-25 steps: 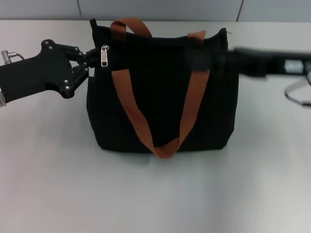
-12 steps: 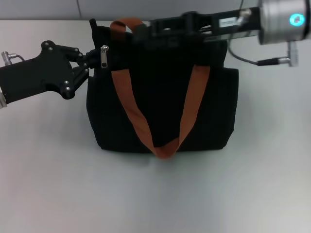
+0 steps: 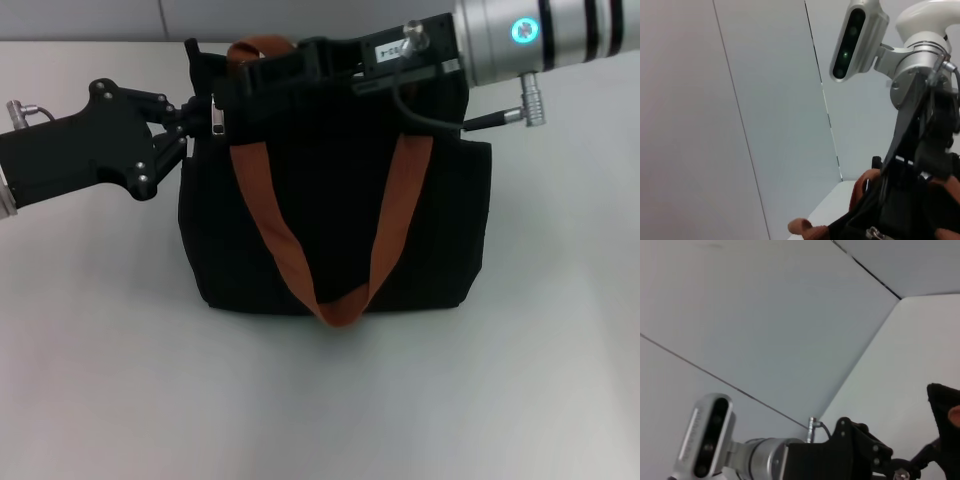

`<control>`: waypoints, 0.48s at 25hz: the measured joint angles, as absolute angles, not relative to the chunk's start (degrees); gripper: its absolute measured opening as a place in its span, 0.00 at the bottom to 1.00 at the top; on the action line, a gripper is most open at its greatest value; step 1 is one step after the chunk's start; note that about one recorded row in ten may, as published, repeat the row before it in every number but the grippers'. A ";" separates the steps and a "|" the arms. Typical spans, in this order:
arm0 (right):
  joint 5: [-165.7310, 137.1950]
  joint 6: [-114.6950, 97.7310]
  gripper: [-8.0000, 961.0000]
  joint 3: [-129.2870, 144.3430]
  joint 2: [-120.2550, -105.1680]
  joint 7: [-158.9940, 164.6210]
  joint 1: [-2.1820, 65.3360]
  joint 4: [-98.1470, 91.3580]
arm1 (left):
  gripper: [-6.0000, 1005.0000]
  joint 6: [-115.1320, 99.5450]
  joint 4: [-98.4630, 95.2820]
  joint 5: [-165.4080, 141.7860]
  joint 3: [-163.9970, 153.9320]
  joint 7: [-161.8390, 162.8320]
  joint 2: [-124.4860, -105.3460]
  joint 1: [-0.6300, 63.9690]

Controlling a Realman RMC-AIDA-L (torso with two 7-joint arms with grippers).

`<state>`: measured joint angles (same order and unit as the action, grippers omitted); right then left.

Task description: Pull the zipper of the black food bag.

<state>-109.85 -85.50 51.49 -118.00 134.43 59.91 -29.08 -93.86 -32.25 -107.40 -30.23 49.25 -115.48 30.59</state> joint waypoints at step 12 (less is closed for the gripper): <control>-109.85 -81.18 0.55 53.75 -119.01 135.56 60.42 -29.25 | 0.04 -94.45 -33.10 -107.47 -30.59 49.73 -115.62 30.52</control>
<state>-109.85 -81.18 53.75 -119.01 135.56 60.42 -29.25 -94.45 -33.10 -107.47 -30.59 49.73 -115.62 30.52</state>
